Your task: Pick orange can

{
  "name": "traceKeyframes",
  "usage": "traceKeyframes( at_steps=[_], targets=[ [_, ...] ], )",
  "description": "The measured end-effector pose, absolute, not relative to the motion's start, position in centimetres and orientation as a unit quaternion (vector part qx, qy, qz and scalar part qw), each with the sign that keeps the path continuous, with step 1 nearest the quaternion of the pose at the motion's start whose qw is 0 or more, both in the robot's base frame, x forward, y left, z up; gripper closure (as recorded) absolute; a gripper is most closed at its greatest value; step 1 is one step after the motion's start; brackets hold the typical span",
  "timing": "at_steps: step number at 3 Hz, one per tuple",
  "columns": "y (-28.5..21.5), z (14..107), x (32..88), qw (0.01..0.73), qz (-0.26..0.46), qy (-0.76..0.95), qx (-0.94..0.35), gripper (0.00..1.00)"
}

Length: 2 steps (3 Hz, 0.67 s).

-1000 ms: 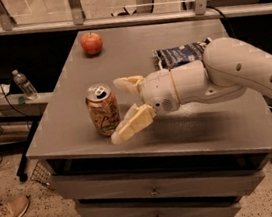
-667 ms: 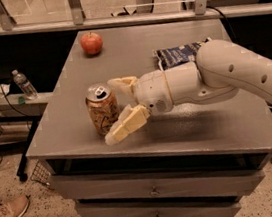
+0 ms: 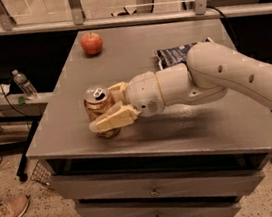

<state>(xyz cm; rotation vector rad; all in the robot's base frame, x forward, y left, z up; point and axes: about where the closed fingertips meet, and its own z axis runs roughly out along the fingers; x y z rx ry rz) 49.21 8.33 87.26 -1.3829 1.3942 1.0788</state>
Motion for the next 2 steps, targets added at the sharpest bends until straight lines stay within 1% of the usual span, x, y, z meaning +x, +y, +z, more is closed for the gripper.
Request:
traceKeyframes(
  at_steps=[1,2],
  targets=[
    [8.4,87.6,49.5,0.439,0.44,0.554,-0.554,0.65],
    [7.0,89.5,50.5,0.46,0.433,0.541,-0.556,0.87]
  ],
)
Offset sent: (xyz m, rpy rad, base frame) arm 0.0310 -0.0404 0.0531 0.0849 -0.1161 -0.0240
